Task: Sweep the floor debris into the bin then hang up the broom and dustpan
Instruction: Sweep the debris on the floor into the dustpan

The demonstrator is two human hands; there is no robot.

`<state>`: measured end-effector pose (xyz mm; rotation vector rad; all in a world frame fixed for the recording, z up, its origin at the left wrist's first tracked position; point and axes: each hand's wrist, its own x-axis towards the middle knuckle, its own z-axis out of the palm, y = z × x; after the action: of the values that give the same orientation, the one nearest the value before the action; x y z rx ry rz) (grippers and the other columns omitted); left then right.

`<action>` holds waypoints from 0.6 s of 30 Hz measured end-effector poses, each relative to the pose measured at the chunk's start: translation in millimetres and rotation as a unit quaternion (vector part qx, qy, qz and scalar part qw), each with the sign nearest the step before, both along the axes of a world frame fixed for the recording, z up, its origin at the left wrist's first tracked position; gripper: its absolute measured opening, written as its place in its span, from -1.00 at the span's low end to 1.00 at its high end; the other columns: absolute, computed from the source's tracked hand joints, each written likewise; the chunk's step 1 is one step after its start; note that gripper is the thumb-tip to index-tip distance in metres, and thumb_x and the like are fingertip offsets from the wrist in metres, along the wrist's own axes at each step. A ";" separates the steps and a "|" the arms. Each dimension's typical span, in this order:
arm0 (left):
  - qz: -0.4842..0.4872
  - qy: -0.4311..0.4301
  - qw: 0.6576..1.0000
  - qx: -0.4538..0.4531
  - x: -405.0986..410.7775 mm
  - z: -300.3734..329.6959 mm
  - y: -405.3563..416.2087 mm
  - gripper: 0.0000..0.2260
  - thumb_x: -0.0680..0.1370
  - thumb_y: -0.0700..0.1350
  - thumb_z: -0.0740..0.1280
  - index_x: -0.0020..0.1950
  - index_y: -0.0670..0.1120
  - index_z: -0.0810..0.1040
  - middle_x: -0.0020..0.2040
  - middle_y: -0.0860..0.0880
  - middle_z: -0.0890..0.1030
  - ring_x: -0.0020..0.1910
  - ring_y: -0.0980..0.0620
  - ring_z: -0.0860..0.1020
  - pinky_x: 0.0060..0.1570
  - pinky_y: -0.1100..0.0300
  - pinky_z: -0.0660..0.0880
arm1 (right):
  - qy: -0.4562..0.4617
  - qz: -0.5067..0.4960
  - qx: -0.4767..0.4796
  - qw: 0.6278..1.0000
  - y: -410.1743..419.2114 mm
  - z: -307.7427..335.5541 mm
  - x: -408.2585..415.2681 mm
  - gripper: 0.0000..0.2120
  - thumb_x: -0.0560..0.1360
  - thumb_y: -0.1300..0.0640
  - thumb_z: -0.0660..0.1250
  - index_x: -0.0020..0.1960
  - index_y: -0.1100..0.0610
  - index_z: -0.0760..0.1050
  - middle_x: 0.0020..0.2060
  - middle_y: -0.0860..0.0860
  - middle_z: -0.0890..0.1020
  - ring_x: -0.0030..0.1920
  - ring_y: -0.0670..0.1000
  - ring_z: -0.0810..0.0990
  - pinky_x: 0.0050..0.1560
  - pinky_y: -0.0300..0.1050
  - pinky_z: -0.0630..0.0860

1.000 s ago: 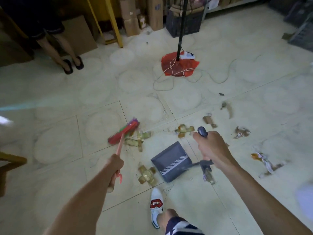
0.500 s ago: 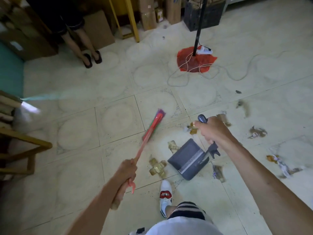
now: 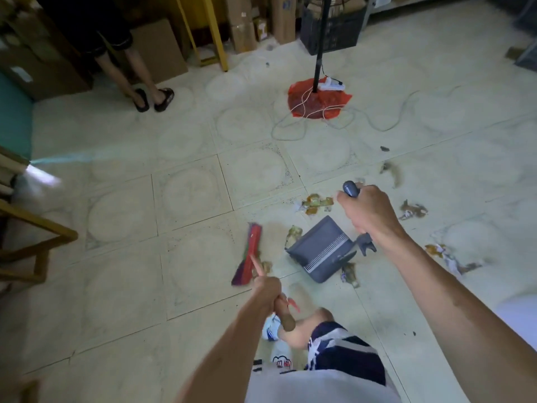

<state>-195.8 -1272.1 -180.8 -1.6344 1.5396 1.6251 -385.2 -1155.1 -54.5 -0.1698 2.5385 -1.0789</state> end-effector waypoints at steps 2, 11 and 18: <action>-0.004 0.034 0.999 0.038 -14.9 14.8 24.0 -0.69 0.53 -0.39 0.05 0.18 -0.38 0.46 -0.44 -0.23 0.49 -0.68 -0.04 0.46 -0.71 0.28 0.36 | 0.021 -0.022 0.012 0.999 28.8 1.9 -1.9 -0.67 0.49 0.03 0.33 -0.38 0.18 0.45 -0.58 0.04 0.47 -0.78 -0.14 0.35 -0.79 -0.39 0.15; 0.055 0.056 0.994 0.071 -4.4 17.9 46.1 -0.65 0.65 -0.24 0.10 -0.35 -0.15 0.34 -0.68 0.00 0.32 -0.79 0.06 0.34 -0.69 0.27 0.29 | -0.025 -0.031 -0.017 0.999 160.0 -3.4 -72.9 -0.65 0.41 -0.04 0.32 -0.44 0.09 0.30 -0.61 -0.02 0.37 -0.64 0.01 0.32 -0.52 -0.20 0.30; 0.013 -0.040 0.999 -0.031 -68.6 22.6 150.4 -0.76 0.60 -0.33 0.11 -0.27 -0.20 0.33 -0.66 -0.07 0.34 -0.82 0.08 0.24 -0.75 0.44 0.19 | -0.135 -0.034 -0.093 0.986 260.2 0.7 -131.7 -0.73 0.43 -0.03 0.38 -0.32 0.10 0.42 -0.53 0.01 0.40 -0.67 -0.07 0.26 -0.65 -0.29 0.17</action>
<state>-264.4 -1121.7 -158.3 -1.7368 1.5481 1.5211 -516.8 -894.9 -53.7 0.0150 2.2168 -1.2716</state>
